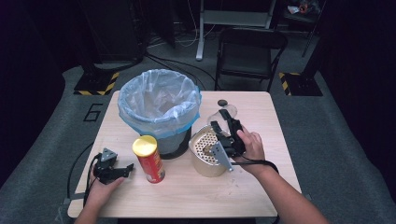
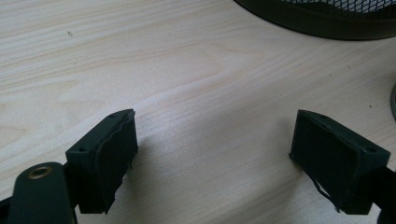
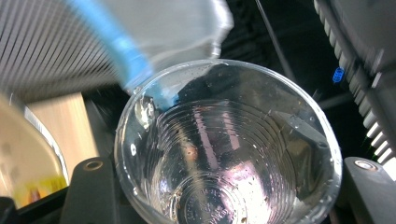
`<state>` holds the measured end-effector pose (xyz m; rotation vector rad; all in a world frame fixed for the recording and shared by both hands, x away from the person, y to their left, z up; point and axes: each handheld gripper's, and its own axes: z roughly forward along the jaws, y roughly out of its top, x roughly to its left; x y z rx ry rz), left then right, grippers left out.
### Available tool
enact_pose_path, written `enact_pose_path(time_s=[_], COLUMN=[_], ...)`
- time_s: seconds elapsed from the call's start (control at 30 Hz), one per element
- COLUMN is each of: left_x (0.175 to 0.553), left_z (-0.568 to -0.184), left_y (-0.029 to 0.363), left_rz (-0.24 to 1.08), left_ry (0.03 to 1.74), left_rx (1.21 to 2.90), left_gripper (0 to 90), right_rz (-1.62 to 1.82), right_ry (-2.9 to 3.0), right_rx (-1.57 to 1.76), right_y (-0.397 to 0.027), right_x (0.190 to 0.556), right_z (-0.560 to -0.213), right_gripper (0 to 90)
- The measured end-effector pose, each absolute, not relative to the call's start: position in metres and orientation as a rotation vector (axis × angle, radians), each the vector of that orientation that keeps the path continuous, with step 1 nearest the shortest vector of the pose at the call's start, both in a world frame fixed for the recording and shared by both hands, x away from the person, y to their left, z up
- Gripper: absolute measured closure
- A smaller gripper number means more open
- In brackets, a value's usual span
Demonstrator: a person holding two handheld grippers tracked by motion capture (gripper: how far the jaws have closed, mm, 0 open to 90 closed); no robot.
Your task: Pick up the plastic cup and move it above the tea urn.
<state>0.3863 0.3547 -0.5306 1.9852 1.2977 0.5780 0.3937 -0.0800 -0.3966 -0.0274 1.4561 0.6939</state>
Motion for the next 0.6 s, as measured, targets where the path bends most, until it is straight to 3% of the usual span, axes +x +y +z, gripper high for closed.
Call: enact_pose_path(time_s=[0.37,0.6], left_x=[0.386,0.386], left_z=[-0.531,-0.53], left_y=[0.355,0.354], left_rz=[0.578,0.576], left_ry=[1.298,1.306], left_rx=[1.985,1.988], left_gripper=[14.1,13.9], right_rz=[1.419,1.7], right_ry=[1.733,1.863], right_rx=[0.611,0.928], right_y=[-0.101,-0.111], right_x=[0.403,0.412], right_z=[-0.37,-0.365], right_gripper=[32.9,33.0])
